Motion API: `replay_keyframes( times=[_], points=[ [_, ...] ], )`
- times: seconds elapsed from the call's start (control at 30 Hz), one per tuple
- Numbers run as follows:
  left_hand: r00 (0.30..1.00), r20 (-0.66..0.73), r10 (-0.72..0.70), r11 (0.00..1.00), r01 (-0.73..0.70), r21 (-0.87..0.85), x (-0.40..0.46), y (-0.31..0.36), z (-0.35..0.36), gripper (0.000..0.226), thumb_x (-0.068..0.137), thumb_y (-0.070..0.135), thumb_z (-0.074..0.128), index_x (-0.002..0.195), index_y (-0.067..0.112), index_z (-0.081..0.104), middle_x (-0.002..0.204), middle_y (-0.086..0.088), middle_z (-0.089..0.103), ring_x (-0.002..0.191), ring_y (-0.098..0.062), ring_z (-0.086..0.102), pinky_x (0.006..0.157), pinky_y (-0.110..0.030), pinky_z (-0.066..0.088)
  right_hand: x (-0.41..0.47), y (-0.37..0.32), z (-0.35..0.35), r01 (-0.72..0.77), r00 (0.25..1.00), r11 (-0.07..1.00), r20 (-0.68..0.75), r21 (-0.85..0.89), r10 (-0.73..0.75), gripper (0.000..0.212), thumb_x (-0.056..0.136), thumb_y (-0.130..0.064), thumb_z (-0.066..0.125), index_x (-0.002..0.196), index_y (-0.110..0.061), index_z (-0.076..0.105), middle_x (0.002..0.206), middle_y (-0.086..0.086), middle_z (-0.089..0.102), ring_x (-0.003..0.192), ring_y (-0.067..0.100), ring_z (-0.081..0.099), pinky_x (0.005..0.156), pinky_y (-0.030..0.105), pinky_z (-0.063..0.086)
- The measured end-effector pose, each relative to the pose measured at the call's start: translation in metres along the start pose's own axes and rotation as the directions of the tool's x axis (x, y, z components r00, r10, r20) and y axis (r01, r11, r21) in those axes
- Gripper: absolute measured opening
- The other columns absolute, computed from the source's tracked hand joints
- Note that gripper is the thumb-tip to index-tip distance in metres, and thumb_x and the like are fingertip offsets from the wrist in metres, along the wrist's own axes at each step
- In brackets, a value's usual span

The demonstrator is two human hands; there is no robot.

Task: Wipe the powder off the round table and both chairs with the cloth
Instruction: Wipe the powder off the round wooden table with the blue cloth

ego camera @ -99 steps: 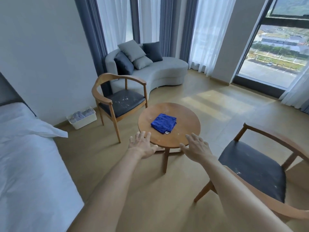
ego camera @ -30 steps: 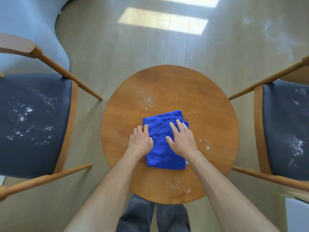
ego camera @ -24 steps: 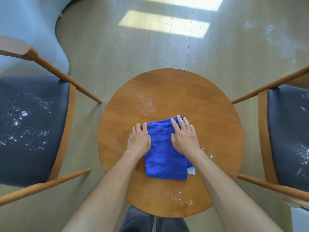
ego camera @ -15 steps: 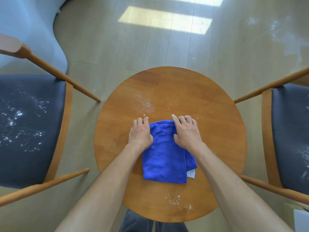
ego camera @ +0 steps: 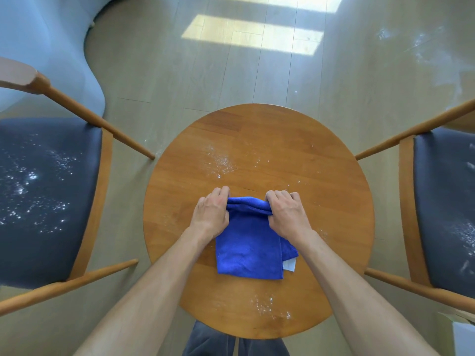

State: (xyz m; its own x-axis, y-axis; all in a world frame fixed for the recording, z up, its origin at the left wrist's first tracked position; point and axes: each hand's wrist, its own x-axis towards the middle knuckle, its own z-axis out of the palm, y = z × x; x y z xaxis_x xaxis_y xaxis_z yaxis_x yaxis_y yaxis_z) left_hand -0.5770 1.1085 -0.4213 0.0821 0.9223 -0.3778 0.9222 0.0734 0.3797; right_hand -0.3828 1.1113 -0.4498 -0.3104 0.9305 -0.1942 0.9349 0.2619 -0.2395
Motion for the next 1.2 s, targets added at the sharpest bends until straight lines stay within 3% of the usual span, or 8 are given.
replay_keyframes(
  times=[0.2,0.4,0.53,0.63,0.77,0.9,1.0,1.2],
  points=[
    [0.986,-0.042,0.160,0.987,-0.160,-0.016,-0.009,-0.005,0.000,0.034,0.081,-0.002,0.047,0.113,0.009,0.051,0.104,-0.008,0.047,0.077,-0.020,0.036,0.070,-0.027,0.027,-0.008,0.003,-0.004,-0.002,0.999,0.994,-0.043,0.108,0.007,0.037,0.060,0.011,0.055,0.089,-0.012,0.056,0.076,0.001,0.051,0.060,0.027,0.050,0.069,0.037,0.041],
    [0.938,-0.094,0.334,0.942,-0.330,0.059,-0.019,-0.013,-0.001,0.025,0.067,-0.011,0.056,0.086,0.005,0.058,0.086,-0.009,0.056,0.072,-0.028,0.050,0.064,-0.038,0.044,-0.025,0.005,-0.013,0.057,0.996,0.995,-0.078,0.088,-0.050,0.041,0.064,0.008,0.053,0.097,-0.015,0.063,0.083,-0.002,0.062,0.073,0.026,0.059,0.070,0.035,0.024],
    [0.835,-0.208,0.509,0.856,-0.466,0.223,-0.058,-0.019,0.013,0.032,0.061,-0.013,0.050,0.082,0.008,0.059,0.084,-0.008,0.057,0.070,-0.026,0.049,0.057,-0.034,0.040,-0.066,0.002,-0.018,0.160,0.973,0.986,-0.172,0.033,-0.152,0.045,0.055,0.008,0.043,0.089,-0.015,0.063,0.086,-0.004,0.063,0.072,0.022,0.059,0.068,0.032,0.029],
    [0.791,-0.142,0.595,0.789,-0.540,0.294,-0.104,-0.027,0.046,0.022,0.065,-0.005,0.058,0.082,0.011,0.059,0.090,-0.009,0.056,0.080,-0.027,0.050,0.063,-0.034,0.038,-0.117,0.005,0.002,0.291,0.949,0.956,-0.117,-0.027,-0.292,0.041,0.064,0.004,0.046,0.095,-0.014,0.065,0.107,0.003,0.064,0.088,0.024,0.061,0.076,0.034,0.034],
    [0.863,0.015,0.504,0.832,-0.491,0.259,-0.136,-0.027,0.071,0.022,0.062,0.018,0.060,0.084,0.014,0.058,0.100,-0.008,0.058,0.089,-0.027,0.052,0.070,-0.034,0.039,-0.150,0.008,0.017,0.312,0.950,0.950,-0.028,-0.004,-0.312,0.033,0.071,-0.004,0.057,0.101,-0.016,0.066,0.124,0.009,0.059,0.104,0.025,0.059,0.086,0.036,0.037],
    [0.913,-0.178,0.366,0.928,-0.346,0.134,-0.117,-0.013,0.059,0.015,0.075,0.012,0.050,0.089,0.013,0.057,0.094,-0.005,0.052,0.077,-0.024,0.048,0.063,-0.032,0.039,-0.122,-0.004,0.002,0.273,0.957,0.961,-0.112,0.032,-0.268,0.023,0.078,-0.007,0.051,0.095,-0.013,0.066,0.113,0.007,0.062,0.102,0.028,0.059,0.084,0.036,0.041],
    [0.952,-0.212,0.219,0.974,-0.202,0.100,-0.099,-0.013,0.053,0.029,0.073,0.009,0.061,0.101,0.012,0.057,0.104,-0.007,0.056,0.089,-0.024,0.047,0.067,-0.034,0.044,-0.097,-0.013,-0.003,0.254,0.961,0.965,-0.130,0.061,-0.244,0.031,0.081,-0.010,0.050,0.107,-0.012,0.066,0.125,0.010,0.059,0.114,0.029,0.055,0.092,0.039,0.042],
    [0.984,-0.033,0.172,0.984,-0.171,0.048,-0.097,-0.023,0.052,0.047,0.073,0.016,0.073,0.116,0.017,0.053,0.112,-0.002,0.058,0.097,-0.024,0.059,0.073,-0.036,0.051,-0.085,-0.022,0.005,0.315,0.915,0.949,0.265,-0.001,-0.304,0.079,0.071,-0.043,0.067,0.143,-0.028,0.038,0.146,0.008,0.044,0.134,0.031,0.043,0.110,0.053,0.035]
  ],
)
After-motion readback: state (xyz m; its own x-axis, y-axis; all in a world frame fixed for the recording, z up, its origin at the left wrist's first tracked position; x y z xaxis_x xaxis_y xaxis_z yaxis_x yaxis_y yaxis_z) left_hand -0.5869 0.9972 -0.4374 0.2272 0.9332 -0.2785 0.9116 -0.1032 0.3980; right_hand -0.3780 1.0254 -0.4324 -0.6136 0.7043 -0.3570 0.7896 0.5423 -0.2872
